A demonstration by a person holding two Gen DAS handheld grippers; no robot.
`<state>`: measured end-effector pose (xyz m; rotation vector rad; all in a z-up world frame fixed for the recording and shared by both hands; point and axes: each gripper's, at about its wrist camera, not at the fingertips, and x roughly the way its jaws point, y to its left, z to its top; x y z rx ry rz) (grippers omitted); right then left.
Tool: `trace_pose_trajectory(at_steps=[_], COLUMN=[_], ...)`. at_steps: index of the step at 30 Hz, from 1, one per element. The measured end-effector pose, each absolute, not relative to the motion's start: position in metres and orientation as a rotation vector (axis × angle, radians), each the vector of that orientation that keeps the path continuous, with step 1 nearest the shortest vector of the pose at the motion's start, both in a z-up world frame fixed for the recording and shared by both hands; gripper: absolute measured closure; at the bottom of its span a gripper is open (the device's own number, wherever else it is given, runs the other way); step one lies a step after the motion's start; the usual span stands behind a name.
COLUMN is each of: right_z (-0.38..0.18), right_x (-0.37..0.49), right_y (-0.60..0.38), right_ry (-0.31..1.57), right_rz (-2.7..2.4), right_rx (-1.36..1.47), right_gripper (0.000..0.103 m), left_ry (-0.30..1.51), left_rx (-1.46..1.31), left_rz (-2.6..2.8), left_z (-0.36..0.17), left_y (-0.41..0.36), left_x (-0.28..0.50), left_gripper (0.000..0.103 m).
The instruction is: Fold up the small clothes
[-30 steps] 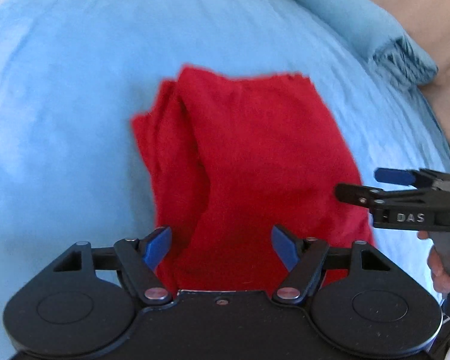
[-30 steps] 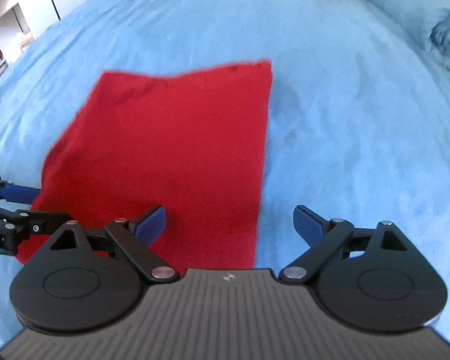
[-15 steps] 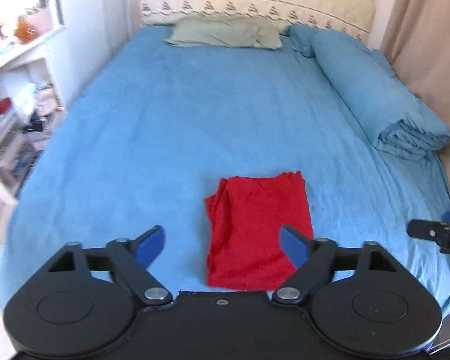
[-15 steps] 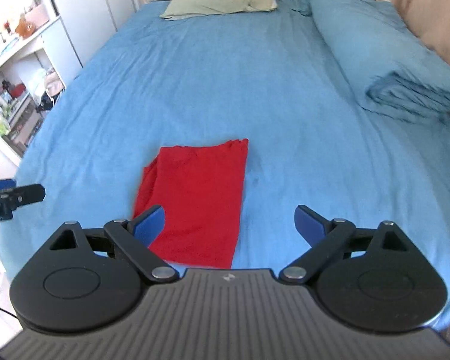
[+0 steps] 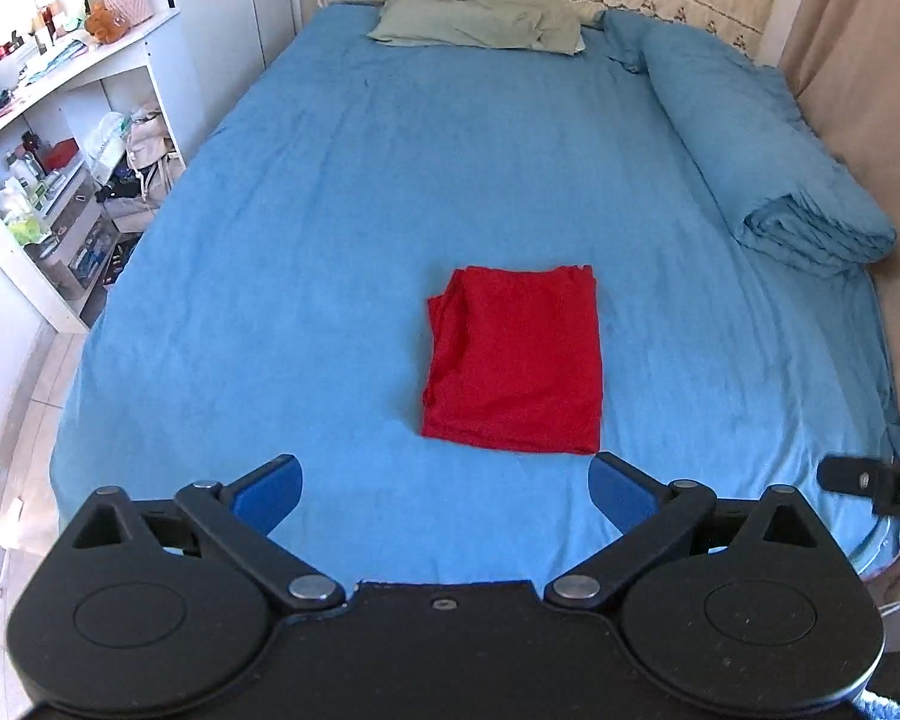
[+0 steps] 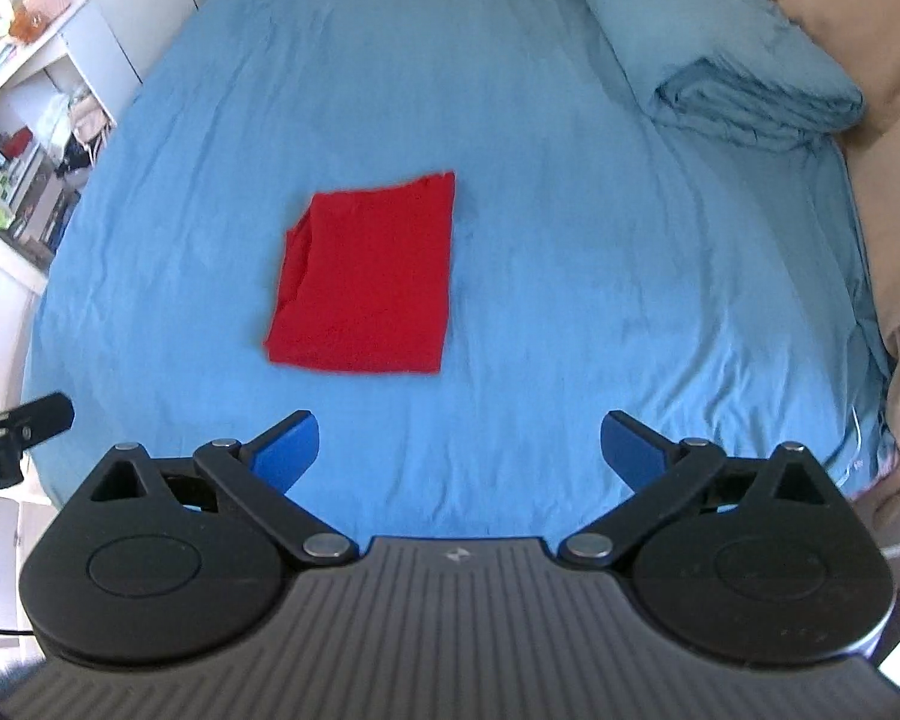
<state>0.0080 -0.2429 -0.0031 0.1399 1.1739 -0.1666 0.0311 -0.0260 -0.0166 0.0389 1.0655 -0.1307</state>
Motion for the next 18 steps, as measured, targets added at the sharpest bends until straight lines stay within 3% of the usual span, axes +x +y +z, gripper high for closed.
trace_pose_trajectory(at_steps=[18], right_z=[0.0], right_x=[-0.025], right_y=[-0.248], right_ry=[1.163], right_rz=[-0.213], right_rx=[0.168], right_gripper=[0.0], left_ry=[1.001], left_rx=[0.14], left_rz=[-0.148], left_z=[-0.002], left_y=[-0.038], left_x=[0.013], left_gripper=[0.0])
